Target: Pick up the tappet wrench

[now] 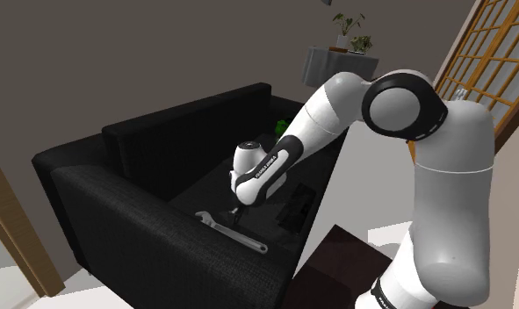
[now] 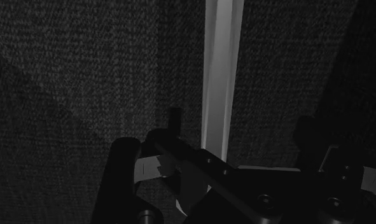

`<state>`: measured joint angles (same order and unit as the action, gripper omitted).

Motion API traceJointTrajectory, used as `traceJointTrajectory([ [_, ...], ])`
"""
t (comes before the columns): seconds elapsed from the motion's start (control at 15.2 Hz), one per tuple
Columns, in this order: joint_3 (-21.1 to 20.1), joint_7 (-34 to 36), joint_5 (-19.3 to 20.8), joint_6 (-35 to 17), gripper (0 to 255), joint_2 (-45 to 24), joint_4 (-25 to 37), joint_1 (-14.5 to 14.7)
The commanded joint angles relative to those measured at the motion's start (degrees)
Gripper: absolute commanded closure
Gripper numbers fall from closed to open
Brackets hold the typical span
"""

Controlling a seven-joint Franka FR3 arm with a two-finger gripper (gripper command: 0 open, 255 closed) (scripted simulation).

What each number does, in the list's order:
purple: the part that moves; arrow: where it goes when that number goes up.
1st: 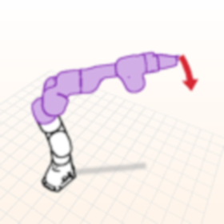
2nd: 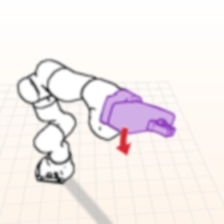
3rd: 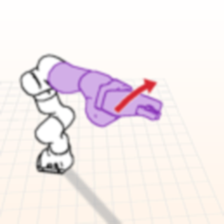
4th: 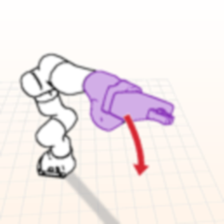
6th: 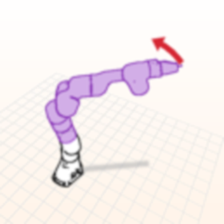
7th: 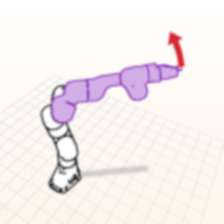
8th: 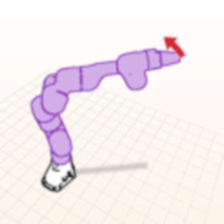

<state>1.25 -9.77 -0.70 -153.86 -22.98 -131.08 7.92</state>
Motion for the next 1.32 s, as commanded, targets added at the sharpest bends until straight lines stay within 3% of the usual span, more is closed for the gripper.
traceJointTrajectory([
  [0.0,-0.16,-0.8,0.27,-2.03,0,-4.42,3.1,-0.13],
  [0.26,-0.38,-1.12,0.95,-4.02,0,-12.07,9.85,0.49],
  [0.86,-0.44,-1.11,0.9,-7.57,0,-17.89,12.12,0.44],
  [0.92,-0.45,-1.17,0.9,-7.45,255,-17.85,12.2,0.39],
  [1.25,-0.44,-1.15,0.9,-7.39,255,-17.65,12.06,0.41],
])
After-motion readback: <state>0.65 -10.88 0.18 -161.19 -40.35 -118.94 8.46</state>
